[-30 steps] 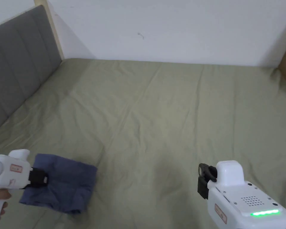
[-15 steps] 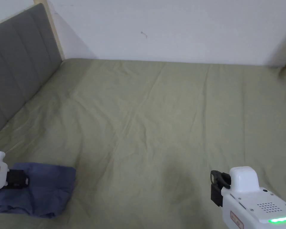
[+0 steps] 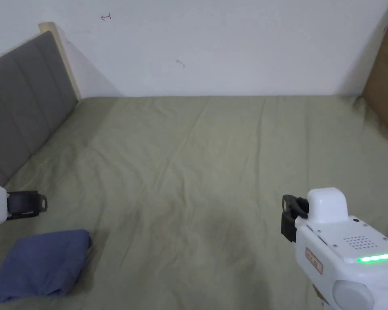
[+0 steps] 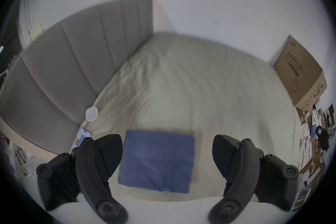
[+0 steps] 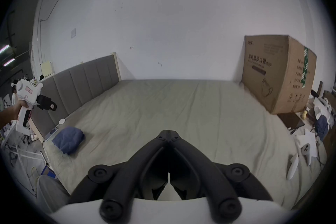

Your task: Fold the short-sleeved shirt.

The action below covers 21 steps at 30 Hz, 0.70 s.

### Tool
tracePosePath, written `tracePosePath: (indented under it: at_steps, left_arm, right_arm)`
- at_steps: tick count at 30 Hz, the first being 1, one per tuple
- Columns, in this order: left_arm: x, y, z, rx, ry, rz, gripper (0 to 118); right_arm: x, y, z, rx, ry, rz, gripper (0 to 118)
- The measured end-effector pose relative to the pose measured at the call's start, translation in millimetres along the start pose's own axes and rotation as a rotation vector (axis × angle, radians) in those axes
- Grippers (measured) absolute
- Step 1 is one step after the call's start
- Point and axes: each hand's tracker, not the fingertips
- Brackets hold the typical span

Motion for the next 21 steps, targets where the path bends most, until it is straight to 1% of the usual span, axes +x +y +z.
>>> tracePosePath:
  at_steps: [3, 6, 11, 14, 18, 19, 20, 21]
  left_arm:
    - [30.9, 11.6, 40.0, 0.111, -0.039, -0.009, 103]
    - [66.7, 14.0, 85.0, 0.268, -0.076, -0.043, 103]
    - [126.9, 5.2, 141.4, 0.502, -0.134, -0.034, 103]
    - [159.4, -8.0, 160.0, 0.621, -0.159, -0.01, 103]
    - [199.2, -32.9, 164.7, 0.752, -0.142, -0.06, 103]
    - [209.5, -39.2, 165.0, 0.781, -0.136, -0.089, 101]
    - [219.1, -46.2, 163.7, 0.786, -0.14, -0.099, 91]
    - [227.7, -50.7, 163.3, 0.797, -0.15, -0.112, 76]
  right_arm:
    - [6.3, 22.8, 22.0, 0.064, -0.033, 0.019, 0]
    - [14.8, 43.8, 43.9, 0.126, -0.066, 0.025, 0]
    - [29.8, 70.6, 78.1, 0.209, -0.113, 0.03, 0]
    - [38.2, 80.5, 96.4, 0.25, -0.141, 0.026, 0]
    - [46.8, 89.9, 118.8, 0.29, -0.163, 0.012, 0]
    - [47.7, 90.8, 124.3, 0.303, -0.17, 0.017, 0]
    - [49.0, 91.4, 128.7, 0.31, -0.182, 0.019, 0]
    - [50.3, 91.5, 132.2, 0.315, -0.189, 0.021, 0]
